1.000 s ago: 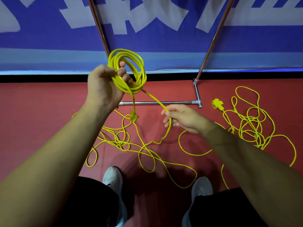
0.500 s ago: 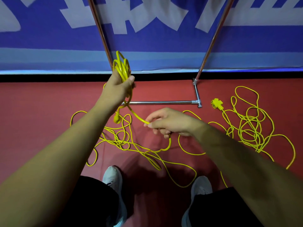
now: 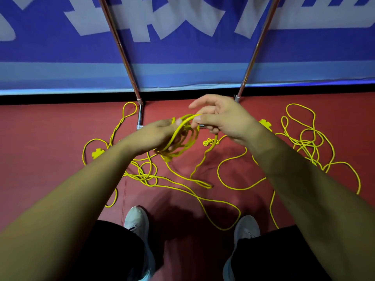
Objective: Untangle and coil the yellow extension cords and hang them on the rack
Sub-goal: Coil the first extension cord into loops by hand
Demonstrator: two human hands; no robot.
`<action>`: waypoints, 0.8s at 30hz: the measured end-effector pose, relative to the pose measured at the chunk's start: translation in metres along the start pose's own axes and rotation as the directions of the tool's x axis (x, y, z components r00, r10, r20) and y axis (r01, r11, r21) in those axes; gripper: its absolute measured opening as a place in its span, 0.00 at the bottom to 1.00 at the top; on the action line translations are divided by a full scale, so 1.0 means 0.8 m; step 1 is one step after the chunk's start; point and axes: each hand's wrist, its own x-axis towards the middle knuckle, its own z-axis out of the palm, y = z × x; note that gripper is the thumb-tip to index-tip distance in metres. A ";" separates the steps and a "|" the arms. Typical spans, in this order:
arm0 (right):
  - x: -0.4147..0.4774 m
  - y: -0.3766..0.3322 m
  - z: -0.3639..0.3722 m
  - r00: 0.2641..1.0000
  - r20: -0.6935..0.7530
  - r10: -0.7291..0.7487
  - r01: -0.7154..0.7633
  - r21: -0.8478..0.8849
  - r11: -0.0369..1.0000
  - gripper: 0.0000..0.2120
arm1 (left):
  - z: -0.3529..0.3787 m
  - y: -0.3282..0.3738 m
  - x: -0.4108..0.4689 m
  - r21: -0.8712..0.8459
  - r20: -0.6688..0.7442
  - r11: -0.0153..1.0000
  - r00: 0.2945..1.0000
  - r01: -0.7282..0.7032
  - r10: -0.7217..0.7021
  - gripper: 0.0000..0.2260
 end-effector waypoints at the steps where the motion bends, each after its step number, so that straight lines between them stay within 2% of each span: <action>1: 0.000 0.000 -0.001 0.999 -0.040 -0.008 0.008 -0.018 1.000 0.09 | 0.001 0.004 -0.001 -0.062 0.050 0.998 0.999 0.004 -0.001 0.30; 3: 0.001 -0.001 -0.003 0.992 -0.122 -0.033 0.028 -0.045 0.999 0.08 | -0.005 0.005 -0.001 -0.006 0.083 0.999 0.996 -0.042 0.043 0.32; 6: 0.002 0.001 -0.010 0.977 -0.201 -0.069 0.038 -0.152 0.988 0.10 | -0.010 0.004 -0.002 0.280 0.090 0.955 0.993 -0.096 0.074 0.21; 8: 0.002 0.006 -0.014 0.982 -0.175 -0.076 0.029 -0.258 0.966 0.10 | -0.013 0.003 -0.001 0.342 0.026 0.938 0.998 -0.060 0.054 0.17; 12: 0.004 0.019 -0.019 1.000 0.016 -0.026 0.029 -0.291 0.956 0.04 | -0.021 0.007 -0.007 0.081 -0.013 0.994 0.997 -0.072 0.073 0.16; 14: 0.008 0.025 -0.024 0.997 0.073 -0.008 0.031 -0.318 0.948 0.07 | -0.025 0.009 -0.010 -0.023 -0.015 0.997 0.997 -0.079 0.079 0.13; 19: 0.009 0.035 -0.033 0.999 0.039 -0.032 0.045 -0.400 0.915 0.02 | -0.027 0.009 -0.009 -0.292 -0.002 0.951 0.995 -0.098 0.102 0.12; 24: 0.007 0.051 -0.046 0.999 0.001 -0.035 0.032 -0.399 0.916 0.09 | -0.039 0.009 -0.010 -0.529 -0.083 0.836 0.989 -0.150 0.125 0.10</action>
